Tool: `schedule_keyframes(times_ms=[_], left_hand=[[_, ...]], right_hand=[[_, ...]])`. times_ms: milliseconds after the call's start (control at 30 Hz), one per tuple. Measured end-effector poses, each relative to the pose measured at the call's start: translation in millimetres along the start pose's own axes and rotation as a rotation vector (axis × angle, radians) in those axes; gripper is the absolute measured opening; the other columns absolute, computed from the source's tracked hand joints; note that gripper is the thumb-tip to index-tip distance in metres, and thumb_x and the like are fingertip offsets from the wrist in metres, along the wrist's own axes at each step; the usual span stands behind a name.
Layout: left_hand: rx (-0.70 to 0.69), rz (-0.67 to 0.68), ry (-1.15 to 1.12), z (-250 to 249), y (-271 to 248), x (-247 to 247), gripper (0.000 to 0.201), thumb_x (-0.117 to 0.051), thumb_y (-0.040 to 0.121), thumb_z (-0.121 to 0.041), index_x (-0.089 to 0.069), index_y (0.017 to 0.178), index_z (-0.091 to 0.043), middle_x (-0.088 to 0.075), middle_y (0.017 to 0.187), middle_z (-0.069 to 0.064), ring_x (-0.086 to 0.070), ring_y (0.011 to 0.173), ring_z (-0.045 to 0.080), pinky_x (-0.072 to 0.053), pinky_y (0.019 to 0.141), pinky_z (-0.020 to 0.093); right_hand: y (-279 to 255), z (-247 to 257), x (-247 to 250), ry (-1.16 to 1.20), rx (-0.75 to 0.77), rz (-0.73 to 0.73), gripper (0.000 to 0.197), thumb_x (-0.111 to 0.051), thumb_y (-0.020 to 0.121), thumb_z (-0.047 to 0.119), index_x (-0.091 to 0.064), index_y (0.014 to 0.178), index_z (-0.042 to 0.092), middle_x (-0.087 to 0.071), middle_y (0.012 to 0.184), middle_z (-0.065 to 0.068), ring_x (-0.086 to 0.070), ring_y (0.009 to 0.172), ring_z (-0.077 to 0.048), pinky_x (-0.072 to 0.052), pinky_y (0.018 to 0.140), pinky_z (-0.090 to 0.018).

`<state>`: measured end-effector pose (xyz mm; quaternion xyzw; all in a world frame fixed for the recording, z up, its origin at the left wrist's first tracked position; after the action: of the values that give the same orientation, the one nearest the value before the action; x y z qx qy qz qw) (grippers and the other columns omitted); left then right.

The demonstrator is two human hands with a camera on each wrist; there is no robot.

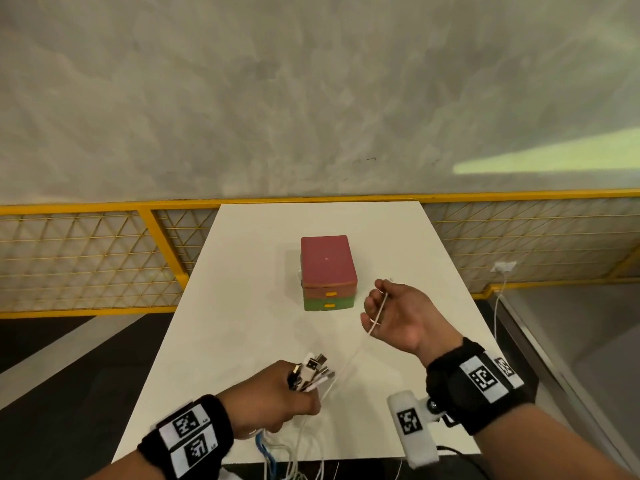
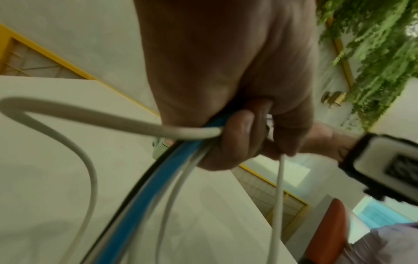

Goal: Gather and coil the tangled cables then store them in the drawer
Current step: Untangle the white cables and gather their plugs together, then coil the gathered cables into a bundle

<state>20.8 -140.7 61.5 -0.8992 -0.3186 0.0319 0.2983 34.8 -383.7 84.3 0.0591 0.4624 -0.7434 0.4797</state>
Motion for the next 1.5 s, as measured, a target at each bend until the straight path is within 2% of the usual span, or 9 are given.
schedule_keyframes(times_ms=[300, 500, 633, 733, 900, 1067, 1200, 1300, 1500], left_hand=[[-0.212, -0.167, -0.286, -50.9, -21.4, 34.5, 0.012, -0.070, 0.081, -0.014, -0.059, 0.081, -0.009, -0.026, 0.053, 0.000, -0.021, 0.039, 0.011, -0.020, 0.040, 0.019], [-0.348, -0.133, -0.400, -103.6, -32.6, 35.2, 0.015, -0.055, 0.097, -0.017, -0.063, 0.093, -0.005, -0.020, 0.059, 0.001, -0.018, 0.042, 0.010, -0.016, 0.042, 0.021], [-0.471, -0.140, -0.459, -124.8, -34.2, 20.4, 0.024, -0.061, 0.089, -0.028, -0.065, 0.087, -0.004, -0.036, 0.051, -0.002, -0.034, 0.041, 0.010, -0.035, 0.044, 0.021], [-0.573, -0.287, -0.423, -141.8, -34.4, 14.3, 0.027, -0.063, 0.080, -0.036, -0.067, 0.080, -0.010, -0.053, 0.056, 0.004, -0.053, 0.052, 0.015, -0.046, 0.051, 0.023], [-0.730, -0.436, -0.251, -158.4, -37.5, 17.9, 0.025, -0.055, 0.094, -0.022, -0.067, 0.072, -0.019, -0.070, 0.074, 0.004, -0.068, 0.072, 0.012, -0.047, 0.058, 0.008], [-0.648, -0.195, -0.219, -151.0, -42.3, 23.7, 0.033, -0.065, 0.088, -0.040, -0.072, 0.086, -0.007, -0.076, 0.095, 0.012, -0.072, 0.088, 0.020, -0.056, 0.069, 0.027], [-0.606, -0.025, -0.198, -142.0, -42.8, 23.7, 0.033, -0.064, 0.087, -0.034, -0.075, 0.098, -0.005, -0.072, 0.113, 0.015, -0.063, 0.109, 0.046, -0.049, 0.092, 0.059], [-0.617, -0.017, -0.288, -145.2, -41.9, 22.8, 0.035, -0.056, 0.091, -0.035, -0.077, 0.093, -0.007, -0.069, 0.123, 0.017, -0.063, 0.118, 0.028, -0.047, 0.098, 0.041], [-0.680, 0.044, -0.564, -150.4, -37.9, 14.9, 0.050, -0.065, 0.078, -0.057, -0.076, 0.088, -0.009, -0.071, 0.118, 0.014, -0.058, 0.125, 0.032, -0.030, 0.115, 0.053]], right_hand=[[-41.7, -45.0, 54.9, -1.024, -0.137, 0.266, 0.013, -0.055, 0.091, 0.019, -0.061, 0.099, 0.010, -0.071, 0.088, -0.018, -0.068, 0.075, -0.021, -0.048, 0.071, -0.032], [-56.3, -61.4, 43.4, -2.087, -0.040, 0.491, 0.064, -0.059, 0.080, 0.064, -0.054, 0.135, 0.031, -0.055, 0.140, 0.012, -0.050, 0.124, -0.007, -0.037, 0.106, -0.027], [-69.8, -47.4, -7.7, -1.411, 0.467, 0.445, 0.066, -0.066, 0.073, 0.066, -0.056, 0.127, 0.031, -0.061, 0.130, 0.015, -0.052, 0.121, 0.006, -0.040, 0.103, -0.023], [-80.4, -45.2, -46.6, -1.036, 0.502, 0.539, 0.055, -0.068, 0.076, 0.048, -0.058, 0.118, 0.016, -0.068, 0.119, -0.003, -0.061, 0.113, -0.004, -0.048, 0.102, -0.034], [-94.4, -53.8, -77.0, -1.021, 0.620, 0.557, 0.039, -0.062, 0.082, 0.039, -0.059, 0.104, 0.008, -0.068, 0.090, -0.004, -0.065, 0.087, -0.018, -0.051, 0.087, -0.042], [-108.0, -43.4, -86.0, -0.897, 0.705, 0.543, 0.006, -0.047, 0.089, 0.022, -0.052, 0.086, 0.020, -0.050, 0.051, 0.006, -0.058, 0.048, -0.016, -0.053, 0.066, -0.049], [-113.5, -32.4, -88.7, -1.051, 0.755, 0.565, 0.016, -0.045, 0.093, 0.024, -0.052, 0.088, 0.037, -0.050, 0.048, 0.013, -0.048, 0.046, -0.006, -0.046, 0.049, -0.026], [-115.4, -29.7, -88.6, -1.142, 0.777, 0.595, 0.033, -0.046, 0.100, 0.014, -0.047, 0.081, 0.041, -0.054, 0.058, 0.029, -0.051, 0.053, 0.004, -0.036, 0.053, -0.009], [-112.6, -36.0, -75.0, -0.959, 0.581, 0.585, 0.008, -0.052, 0.089, 0.024, -0.057, 0.088, 0.018, -0.044, 0.047, 0.011, -0.042, 0.038, -0.008, -0.044, 0.051, -0.028]])
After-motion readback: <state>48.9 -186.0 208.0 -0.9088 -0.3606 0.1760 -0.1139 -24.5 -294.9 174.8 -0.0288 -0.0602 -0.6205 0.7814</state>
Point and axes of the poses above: each hand's wrist, its own y-axis towards the middle knuckle, its own x-axis out of the back of the hand, z = x × y, the point moved 1 cm from there along y, towards the middle knuckle
